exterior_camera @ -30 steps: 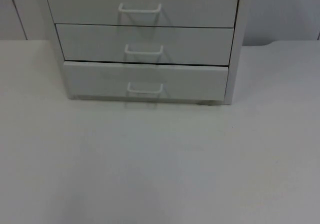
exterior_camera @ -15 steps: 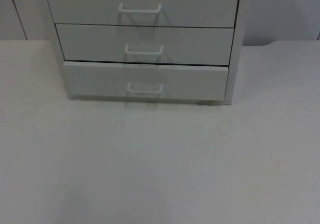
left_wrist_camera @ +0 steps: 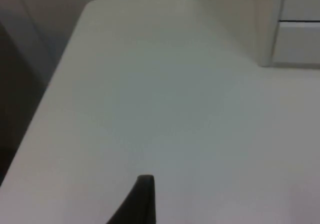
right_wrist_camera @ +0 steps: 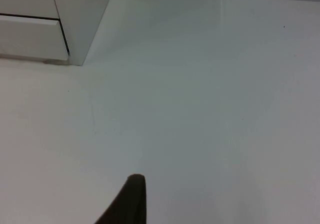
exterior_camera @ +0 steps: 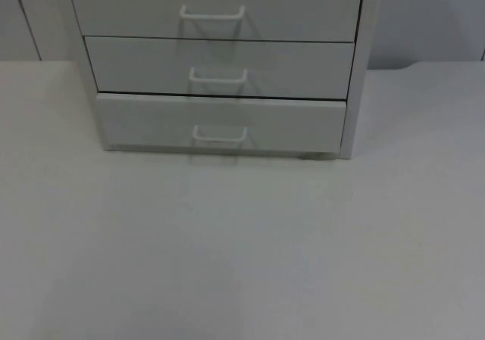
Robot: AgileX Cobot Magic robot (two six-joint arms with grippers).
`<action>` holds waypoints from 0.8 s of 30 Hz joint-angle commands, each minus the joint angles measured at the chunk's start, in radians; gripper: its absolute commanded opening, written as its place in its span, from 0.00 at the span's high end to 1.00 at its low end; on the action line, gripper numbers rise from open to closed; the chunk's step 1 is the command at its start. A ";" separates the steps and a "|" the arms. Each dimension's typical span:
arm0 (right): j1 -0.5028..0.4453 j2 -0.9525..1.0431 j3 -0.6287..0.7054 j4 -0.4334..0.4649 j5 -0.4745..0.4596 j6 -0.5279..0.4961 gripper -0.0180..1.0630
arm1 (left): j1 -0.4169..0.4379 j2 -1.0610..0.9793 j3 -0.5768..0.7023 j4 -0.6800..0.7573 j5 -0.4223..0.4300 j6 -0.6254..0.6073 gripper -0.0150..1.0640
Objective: Open the drawer with the left hand, place the block into the drawer with the right hand, then close the drawer with the left hand.
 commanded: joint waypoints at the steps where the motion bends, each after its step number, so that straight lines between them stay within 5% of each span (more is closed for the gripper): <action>1: -0.001 -0.003 0.000 -0.001 -0.014 0.001 0.01 | 0.035 -0.005 0.005 0.003 0.001 -0.001 0.02; 24: -0.001 -0.003 0.000 -0.001 -0.016 0.001 0.01 | 0.059 -0.005 0.005 0.005 0.001 0.004 0.02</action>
